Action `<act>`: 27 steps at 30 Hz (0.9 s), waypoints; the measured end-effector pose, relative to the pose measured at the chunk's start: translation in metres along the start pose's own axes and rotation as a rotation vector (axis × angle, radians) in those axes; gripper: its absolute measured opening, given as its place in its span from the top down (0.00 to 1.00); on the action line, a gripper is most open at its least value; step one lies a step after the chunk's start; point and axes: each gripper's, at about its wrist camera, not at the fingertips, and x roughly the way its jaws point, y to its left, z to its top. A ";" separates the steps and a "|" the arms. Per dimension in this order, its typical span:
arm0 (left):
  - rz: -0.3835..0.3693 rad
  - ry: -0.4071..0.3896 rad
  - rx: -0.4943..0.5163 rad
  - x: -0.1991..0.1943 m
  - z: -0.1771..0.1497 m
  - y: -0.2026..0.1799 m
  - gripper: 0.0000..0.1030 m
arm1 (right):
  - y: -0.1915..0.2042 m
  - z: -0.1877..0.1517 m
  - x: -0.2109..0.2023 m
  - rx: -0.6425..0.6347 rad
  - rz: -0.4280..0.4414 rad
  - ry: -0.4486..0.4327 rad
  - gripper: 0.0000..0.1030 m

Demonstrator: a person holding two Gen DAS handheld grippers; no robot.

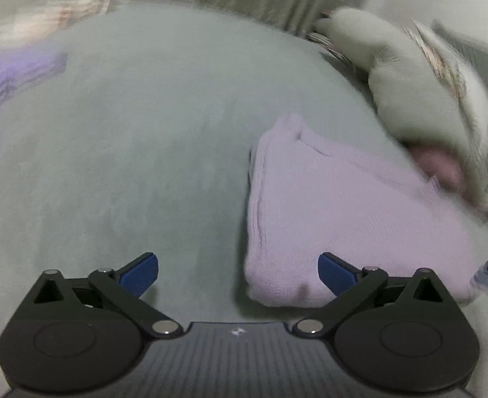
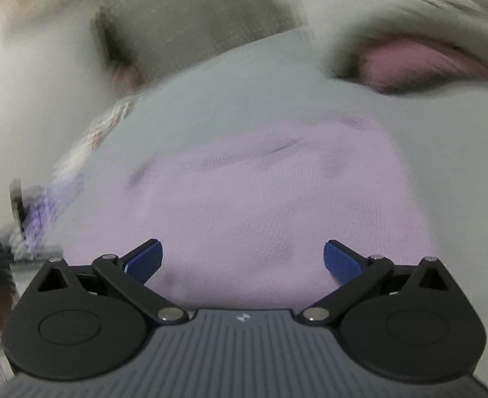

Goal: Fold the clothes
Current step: 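Grasp the edge of the folded sweater with both grippers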

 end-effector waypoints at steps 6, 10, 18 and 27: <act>0.057 -0.019 0.074 0.015 -0.011 -0.015 0.01 | -0.040 0.005 -0.011 0.124 0.011 0.093 0.00; 0.170 -0.098 0.210 0.019 -0.021 -0.043 0.00 | -0.021 -0.001 -0.011 -0.030 -0.169 0.087 0.00; 0.338 -0.257 0.400 0.023 -0.045 -0.075 0.01 | -0.001 -0.034 0.011 -0.149 -0.278 0.068 0.00; 0.078 -0.087 0.011 0.011 -0.030 -0.025 0.01 | -0.069 -0.040 -0.028 0.365 0.045 0.116 0.00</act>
